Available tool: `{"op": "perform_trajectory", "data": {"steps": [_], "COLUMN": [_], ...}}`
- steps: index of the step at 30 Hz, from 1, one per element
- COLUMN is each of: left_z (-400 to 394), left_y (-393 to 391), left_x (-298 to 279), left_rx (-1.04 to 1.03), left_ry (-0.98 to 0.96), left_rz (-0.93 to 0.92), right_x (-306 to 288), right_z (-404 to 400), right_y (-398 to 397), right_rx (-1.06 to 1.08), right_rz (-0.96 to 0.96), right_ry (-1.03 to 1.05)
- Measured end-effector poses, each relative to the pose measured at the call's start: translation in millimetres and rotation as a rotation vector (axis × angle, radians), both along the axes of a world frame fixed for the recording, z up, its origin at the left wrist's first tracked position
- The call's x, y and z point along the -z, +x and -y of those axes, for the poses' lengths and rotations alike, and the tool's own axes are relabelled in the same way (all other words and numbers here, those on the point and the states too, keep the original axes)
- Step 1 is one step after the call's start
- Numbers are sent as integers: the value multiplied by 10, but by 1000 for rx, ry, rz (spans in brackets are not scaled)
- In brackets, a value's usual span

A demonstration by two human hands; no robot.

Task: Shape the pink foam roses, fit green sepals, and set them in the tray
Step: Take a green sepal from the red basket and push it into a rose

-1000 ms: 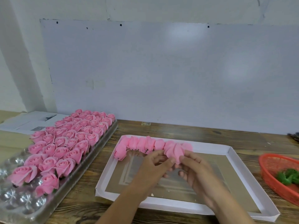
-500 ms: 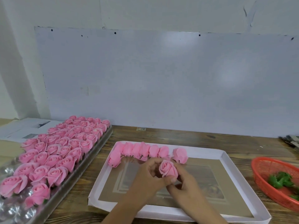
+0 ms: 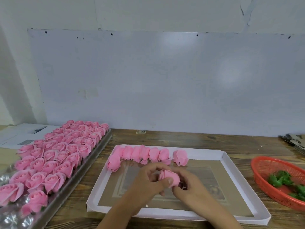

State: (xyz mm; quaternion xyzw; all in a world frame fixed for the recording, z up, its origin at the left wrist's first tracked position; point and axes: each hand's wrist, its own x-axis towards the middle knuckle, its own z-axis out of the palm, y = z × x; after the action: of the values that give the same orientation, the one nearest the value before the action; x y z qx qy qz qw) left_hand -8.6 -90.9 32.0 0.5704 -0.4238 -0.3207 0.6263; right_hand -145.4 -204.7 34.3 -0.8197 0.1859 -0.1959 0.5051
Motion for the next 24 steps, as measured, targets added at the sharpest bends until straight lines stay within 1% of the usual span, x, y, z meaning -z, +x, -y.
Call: {"op": "perform_trajectory", "data": {"steps": [3,6,9,11,14,19,24], "left_z": [5,3,-4,-2,-1,5,20], "left_y": [6,18,24,19,11,28,37], "left_x": [11,14,13,16,16,20,44], "left_rx": [-42,-9,3,-1,-6,-43,-29], "left_ry": [-1,-23,-41,-44,-42,-34,-9], "left_rz": [-89,-169,-149,-98,-70,-85,-129], "right_x": [-18,-24,-41,-47,-32,18,-7], "right_z": [14,23,22,23,32,-9,-40], "right_y": [3,5,-5,-10,5,78,61], "right_rx": [37,51,45,8,12,82,74], "right_rz": [149,251,275,259,229,200,268], "right_ry": [146,218,253,311,397,365,317]}}
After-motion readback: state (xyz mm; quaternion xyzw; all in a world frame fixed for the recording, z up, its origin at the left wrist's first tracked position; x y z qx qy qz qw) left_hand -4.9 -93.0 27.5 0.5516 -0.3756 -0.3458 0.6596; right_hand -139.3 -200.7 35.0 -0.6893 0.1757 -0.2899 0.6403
